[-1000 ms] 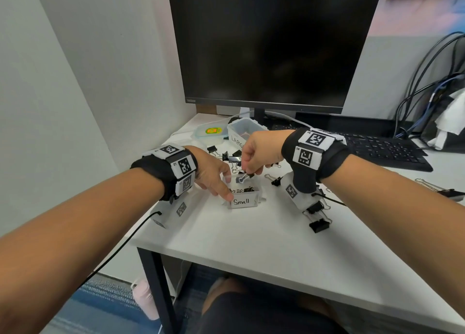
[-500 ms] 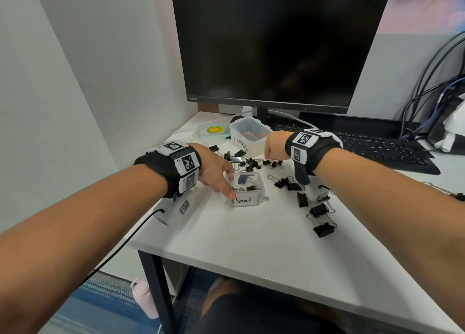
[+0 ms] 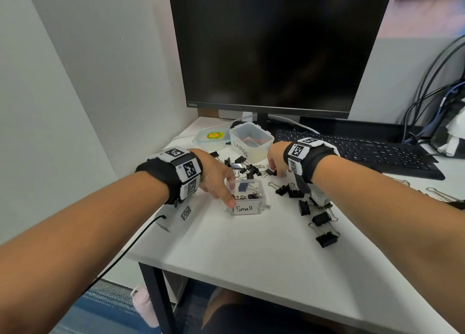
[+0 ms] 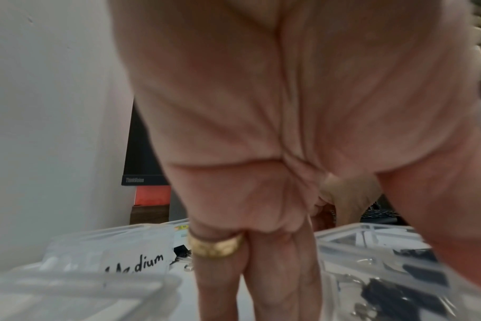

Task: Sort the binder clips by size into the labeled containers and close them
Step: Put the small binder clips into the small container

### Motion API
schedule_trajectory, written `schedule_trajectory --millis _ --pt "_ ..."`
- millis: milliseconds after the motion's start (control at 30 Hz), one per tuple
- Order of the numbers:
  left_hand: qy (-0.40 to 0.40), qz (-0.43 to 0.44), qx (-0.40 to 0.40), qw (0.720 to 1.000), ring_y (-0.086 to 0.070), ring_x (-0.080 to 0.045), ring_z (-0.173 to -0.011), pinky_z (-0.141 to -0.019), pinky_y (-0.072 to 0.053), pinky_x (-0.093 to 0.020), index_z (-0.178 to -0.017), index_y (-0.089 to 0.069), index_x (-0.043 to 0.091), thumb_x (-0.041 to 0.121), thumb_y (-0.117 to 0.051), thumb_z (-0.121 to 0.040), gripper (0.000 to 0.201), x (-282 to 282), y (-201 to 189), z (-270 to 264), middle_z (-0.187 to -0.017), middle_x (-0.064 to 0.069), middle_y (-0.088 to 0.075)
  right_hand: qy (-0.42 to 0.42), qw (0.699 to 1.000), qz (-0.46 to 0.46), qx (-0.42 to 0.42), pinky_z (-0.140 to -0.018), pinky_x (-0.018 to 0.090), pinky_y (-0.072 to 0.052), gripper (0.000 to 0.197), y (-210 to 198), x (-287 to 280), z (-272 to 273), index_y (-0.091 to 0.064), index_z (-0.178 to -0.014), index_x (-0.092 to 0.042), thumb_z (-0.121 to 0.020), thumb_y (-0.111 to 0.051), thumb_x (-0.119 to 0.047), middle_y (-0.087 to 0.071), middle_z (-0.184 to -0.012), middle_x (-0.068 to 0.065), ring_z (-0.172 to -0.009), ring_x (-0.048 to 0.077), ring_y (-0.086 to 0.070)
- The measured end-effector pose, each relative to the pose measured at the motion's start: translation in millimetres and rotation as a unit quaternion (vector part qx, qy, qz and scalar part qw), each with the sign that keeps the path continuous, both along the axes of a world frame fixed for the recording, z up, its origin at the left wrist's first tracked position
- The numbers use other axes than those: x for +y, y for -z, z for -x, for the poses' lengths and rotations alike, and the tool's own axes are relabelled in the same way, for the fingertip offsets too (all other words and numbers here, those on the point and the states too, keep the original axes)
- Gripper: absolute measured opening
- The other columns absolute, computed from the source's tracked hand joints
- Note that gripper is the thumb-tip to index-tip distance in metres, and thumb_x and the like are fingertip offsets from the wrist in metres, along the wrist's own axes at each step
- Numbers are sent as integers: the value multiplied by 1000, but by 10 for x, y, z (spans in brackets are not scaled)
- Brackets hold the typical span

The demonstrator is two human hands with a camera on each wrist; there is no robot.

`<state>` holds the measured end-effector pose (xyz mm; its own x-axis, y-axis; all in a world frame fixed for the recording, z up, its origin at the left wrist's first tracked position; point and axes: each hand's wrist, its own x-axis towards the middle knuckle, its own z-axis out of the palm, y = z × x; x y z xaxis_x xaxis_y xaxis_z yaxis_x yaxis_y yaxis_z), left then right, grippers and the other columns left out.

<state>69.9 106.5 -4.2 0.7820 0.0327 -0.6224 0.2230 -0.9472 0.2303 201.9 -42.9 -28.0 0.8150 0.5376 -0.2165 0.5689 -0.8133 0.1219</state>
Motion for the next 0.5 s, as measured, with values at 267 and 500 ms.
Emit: schedule_trajectory --millis 267,500 --pt "15 -32 1 999 -56 -15 -99 -98 -44 -30 -119 -46 26 43 -75 -77 53 -11 -18 -2 -119 -4 -61 -31 985 168 5 -89 25 -48 39 -39 51 104 -64 -122 -15 -85 -67 -27 -65 -122 1 -90 13 -54" --pt "17 -41 6 999 -51 -17 -93 -96 -43 -32 -116 -47 28 45 -76 -75 52 -3 -7 -14 -120 -9 -61 -35 990 135 2 -73 26 -52 33 -14 1 88 -72 -108 -12 -77 -74 -22 -71 -110 5 -82 16 -59"
